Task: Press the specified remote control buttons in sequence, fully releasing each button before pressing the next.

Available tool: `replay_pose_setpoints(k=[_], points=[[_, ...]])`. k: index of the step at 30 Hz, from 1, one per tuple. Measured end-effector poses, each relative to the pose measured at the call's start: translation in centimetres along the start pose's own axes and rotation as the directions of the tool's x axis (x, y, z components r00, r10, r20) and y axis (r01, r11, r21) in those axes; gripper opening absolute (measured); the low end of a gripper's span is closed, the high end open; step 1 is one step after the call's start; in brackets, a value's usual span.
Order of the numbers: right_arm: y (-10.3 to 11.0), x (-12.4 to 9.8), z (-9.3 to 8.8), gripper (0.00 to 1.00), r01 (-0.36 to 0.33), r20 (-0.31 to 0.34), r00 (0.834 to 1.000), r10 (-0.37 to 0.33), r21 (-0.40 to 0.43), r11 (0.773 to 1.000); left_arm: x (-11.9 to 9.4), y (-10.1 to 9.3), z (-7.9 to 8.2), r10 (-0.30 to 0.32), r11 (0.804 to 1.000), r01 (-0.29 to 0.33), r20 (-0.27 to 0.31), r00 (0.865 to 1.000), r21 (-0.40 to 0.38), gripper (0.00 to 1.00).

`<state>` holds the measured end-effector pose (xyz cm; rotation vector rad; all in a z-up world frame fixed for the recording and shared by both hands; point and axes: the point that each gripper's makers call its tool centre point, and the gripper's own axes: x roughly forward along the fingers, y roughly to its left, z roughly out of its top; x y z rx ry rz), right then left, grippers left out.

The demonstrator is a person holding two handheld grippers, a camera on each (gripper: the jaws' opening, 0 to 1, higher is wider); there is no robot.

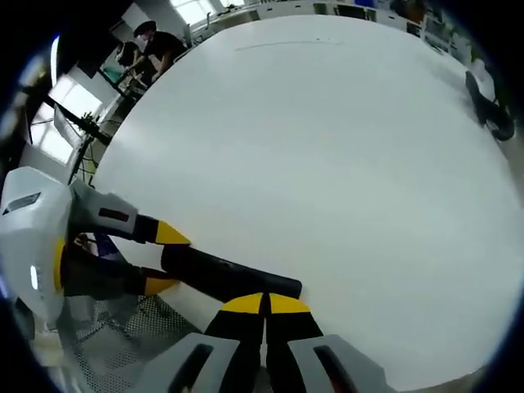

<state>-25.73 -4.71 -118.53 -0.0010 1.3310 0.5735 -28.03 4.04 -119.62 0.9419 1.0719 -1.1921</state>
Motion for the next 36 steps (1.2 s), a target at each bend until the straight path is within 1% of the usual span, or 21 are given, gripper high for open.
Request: replay_pose_setpoints(k=[3, 8, 13, 16, 21, 26, 34, 36], points=[[0.0, -0.1, 0.1, 0.00, 0.005, -0.001, 1.000, -0.005, -0.005, 1.000, 0.0, 0.0, 0.0, 0.001, 1.000, -0.001, 0.002, 1.000, 0.004, 0.24], [0.3, -0.1, 0.5, 0.00, -0.006, 0.003, 1.000, 0.006, -0.001, 1.000, 0.0, 0.0, 0.0, -0.002, 1.000, 0.002, 0.017, 1.000, -0.002, 0.24], [0.7, 0.2, 0.5, 0.00, -0.019, -0.007, 1.000, 0.019, 0.006, 1.000, 0.0, 0.1, 0.0, -0.007, 1.000, 0.007, 0.011, 1.000, 0.001, 0.24], [0.8, 0.4, 0.2, 0.00, -0.016, -0.019, 1.000, 0.016, 0.004, 1.000, 0.0, 0.1, 0.0, -0.010, 1.000, 0.010, 0.010, 1.000, 0.000, 0.24], [0.8, 0.4, 0.3, 0.00, -0.002, -0.028, 1.000, 0.002, -0.015, 1.000, 0.0, 0.1, 0.0, -0.014, 1.000, 0.014, 0.023, 1.000, -0.001, 0.24], [1.0, 0.4, 0.3, 0.00, -0.009, -0.028, 1.000, 0.009, 0.030, 1.000, 0.0, 0.1, 0.1, -0.020, 1.000, 0.019, 0.012, 1.000, 0.004, 0.24], [0.9, 0.6, 0.5, 0.00, 0.023, -0.047, 0.999, -0.021, 0.043, 0.999, 0.0, 0.2, 0.1, -0.022, 1.000, 0.022, 0.018, 1.000, 0.003, 0.24], [0.9, 0.6, 0.5, 0.00, 0.034, -0.046, 0.998, -0.033, 0.032, 0.999, 0.0, 0.2, 0.1, -0.022, 1.000, 0.022, 0.020, 1.000, 0.001, 0.24]])
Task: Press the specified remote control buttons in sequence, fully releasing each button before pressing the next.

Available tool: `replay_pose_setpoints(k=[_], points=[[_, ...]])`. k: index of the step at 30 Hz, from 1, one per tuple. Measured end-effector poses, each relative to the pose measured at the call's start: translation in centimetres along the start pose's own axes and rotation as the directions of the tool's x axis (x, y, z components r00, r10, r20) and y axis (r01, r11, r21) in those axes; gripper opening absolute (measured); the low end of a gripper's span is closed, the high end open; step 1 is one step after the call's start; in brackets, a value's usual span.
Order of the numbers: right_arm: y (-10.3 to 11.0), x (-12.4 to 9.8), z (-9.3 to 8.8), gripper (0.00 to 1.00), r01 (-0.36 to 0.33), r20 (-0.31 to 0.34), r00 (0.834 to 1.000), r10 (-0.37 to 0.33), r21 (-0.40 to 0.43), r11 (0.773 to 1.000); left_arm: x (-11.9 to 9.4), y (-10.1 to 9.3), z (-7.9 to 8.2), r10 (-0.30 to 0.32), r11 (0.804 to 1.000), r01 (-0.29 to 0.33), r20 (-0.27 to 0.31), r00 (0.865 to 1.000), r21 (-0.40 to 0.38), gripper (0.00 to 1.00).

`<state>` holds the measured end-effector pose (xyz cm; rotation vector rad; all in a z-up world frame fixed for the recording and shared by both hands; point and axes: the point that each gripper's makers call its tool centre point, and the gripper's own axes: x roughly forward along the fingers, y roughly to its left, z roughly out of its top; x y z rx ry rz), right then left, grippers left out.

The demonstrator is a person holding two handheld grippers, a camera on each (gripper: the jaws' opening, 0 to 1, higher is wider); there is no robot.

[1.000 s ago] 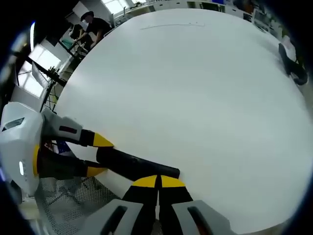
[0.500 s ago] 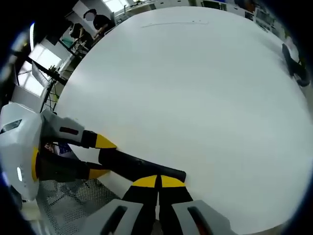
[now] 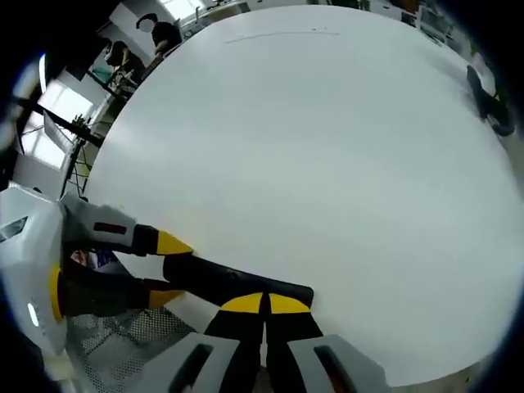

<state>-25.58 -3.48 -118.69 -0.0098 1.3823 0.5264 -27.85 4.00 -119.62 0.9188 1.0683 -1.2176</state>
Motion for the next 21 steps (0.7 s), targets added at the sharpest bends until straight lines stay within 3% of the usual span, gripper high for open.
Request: replay_pose_setpoints(k=[10, 16, 21], points=[[-0.16, 0.04, 0.09, 0.00, 0.000, 0.019, 1.000, 0.000, -0.007, 1.000, 0.00, 0.00, -0.02, 0.001, 1.000, -0.001, 0.005, 1.000, -0.004, 0.24], [-0.10, 0.14, 0.10, 0.00, 0.037, 0.030, 0.999, -0.035, -0.088, 0.995, -0.01, -0.01, -0.03, 0.000, 1.000, 0.000, 0.020, 1.000, 0.000, 0.24], [-0.08, 0.04, 0.03, 0.00, 0.040, 0.035, 0.999, -0.037, -0.093, 0.995, -0.01, -0.03, -0.05, 0.003, 1.000, -0.003, 0.042, 0.999, 0.002, 0.24]])
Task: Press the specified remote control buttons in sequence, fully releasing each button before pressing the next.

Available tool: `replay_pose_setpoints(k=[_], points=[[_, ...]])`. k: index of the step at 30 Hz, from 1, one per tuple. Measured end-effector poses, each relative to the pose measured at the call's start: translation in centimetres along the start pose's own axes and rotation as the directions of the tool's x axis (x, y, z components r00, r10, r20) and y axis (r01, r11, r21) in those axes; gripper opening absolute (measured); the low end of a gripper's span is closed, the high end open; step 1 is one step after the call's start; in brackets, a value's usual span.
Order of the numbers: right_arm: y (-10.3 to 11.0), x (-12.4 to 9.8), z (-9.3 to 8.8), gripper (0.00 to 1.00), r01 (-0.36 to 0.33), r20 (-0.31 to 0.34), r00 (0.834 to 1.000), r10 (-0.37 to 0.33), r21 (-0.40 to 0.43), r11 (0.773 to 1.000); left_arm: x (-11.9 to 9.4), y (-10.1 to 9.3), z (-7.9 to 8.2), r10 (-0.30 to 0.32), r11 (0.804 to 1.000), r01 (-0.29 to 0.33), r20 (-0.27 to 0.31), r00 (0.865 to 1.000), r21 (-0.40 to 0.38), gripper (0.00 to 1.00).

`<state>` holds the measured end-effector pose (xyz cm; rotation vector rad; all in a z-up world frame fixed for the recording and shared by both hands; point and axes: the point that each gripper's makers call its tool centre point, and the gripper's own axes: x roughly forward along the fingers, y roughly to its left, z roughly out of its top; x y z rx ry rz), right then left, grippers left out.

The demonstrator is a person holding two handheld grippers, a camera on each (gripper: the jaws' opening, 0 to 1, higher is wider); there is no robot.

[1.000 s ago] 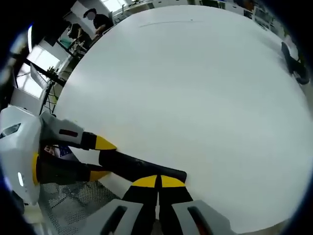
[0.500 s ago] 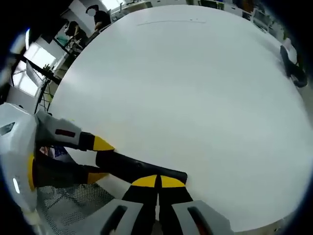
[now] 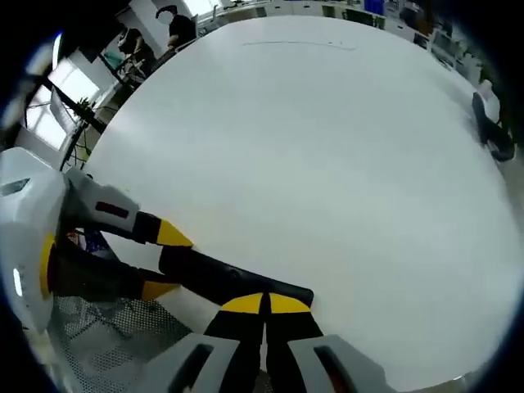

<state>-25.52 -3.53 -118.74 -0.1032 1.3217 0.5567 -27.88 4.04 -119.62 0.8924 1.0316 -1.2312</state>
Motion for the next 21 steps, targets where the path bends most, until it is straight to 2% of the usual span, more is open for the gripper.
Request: replay_pose_setpoints(k=[6, 9, 14, 21], points=[[-0.03, -0.19, -0.04, 0.00, -0.039, -0.012, 0.999, 0.039, 0.033, 0.999, -0.04, -0.04, 0.00, 0.004, 1.000, -0.004, 0.026, 1.000, -0.002, 0.24], [-0.10, -0.27, -0.09, 0.00, -0.047, -0.028, 0.998, 0.048, 0.024, 0.999, -0.04, -0.03, 0.03, -0.004, 1.000, 0.004, 0.018, 1.000, 0.003, 0.24], [-0.58, -0.49, 0.37, 0.00, -0.052, -0.019, 0.998, 0.052, 0.033, 0.998, -0.07, -0.05, -0.01, -0.011, 1.000, 0.011, 0.004, 1.000, 0.014, 0.24], [0.40, 0.05, 0.87, 0.00, -0.085, -0.037, 0.996, 0.086, 0.031, 0.996, -0.09, 0.00, 0.00, -0.016, 1.000, 0.016, 0.005, 1.000, 0.009, 0.24]])
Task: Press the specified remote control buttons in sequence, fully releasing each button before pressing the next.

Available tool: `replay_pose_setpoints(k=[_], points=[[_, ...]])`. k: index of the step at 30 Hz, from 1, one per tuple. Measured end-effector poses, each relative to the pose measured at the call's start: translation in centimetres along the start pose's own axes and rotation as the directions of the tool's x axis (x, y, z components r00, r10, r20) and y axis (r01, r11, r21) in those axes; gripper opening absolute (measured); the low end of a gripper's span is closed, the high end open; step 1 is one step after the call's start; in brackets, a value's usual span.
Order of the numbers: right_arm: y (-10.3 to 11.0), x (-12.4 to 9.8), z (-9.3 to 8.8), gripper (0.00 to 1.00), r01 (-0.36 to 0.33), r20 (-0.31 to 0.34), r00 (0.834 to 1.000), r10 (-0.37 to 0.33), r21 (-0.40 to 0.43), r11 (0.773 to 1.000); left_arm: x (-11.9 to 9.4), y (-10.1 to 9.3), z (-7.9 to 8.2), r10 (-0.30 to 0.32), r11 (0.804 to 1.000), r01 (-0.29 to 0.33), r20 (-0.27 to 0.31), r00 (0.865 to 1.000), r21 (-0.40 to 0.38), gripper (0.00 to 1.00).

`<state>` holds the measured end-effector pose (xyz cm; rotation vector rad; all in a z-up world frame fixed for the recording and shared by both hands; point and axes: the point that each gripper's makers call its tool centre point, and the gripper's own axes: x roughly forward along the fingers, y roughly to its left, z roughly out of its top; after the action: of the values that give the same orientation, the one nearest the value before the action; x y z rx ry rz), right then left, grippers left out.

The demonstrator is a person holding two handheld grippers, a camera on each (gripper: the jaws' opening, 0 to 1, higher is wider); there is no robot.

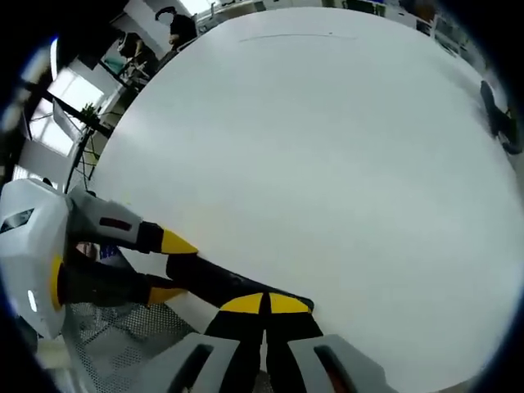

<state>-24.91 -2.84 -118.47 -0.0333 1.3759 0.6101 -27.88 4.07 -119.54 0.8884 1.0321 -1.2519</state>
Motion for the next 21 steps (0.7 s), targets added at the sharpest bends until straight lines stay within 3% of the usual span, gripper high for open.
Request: replay_pose_setpoints(k=[12, 21], points=[[0.55, 0.28, -0.07, 0.00, -0.010, -0.019, 1.000, 0.010, -0.007, 1.000, 0.00, 0.05, 0.02, -0.006, 1.000, 0.006, 0.000, 1.000, 0.003, 0.24], [0.43, 0.40, -0.07, 0.00, -0.012, 0.004, 1.000, 0.012, 0.008, 1.000, 0.02, 0.03, 0.02, -0.006, 1.000, 0.006, -0.006, 1.000, -0.004, 0.24]])
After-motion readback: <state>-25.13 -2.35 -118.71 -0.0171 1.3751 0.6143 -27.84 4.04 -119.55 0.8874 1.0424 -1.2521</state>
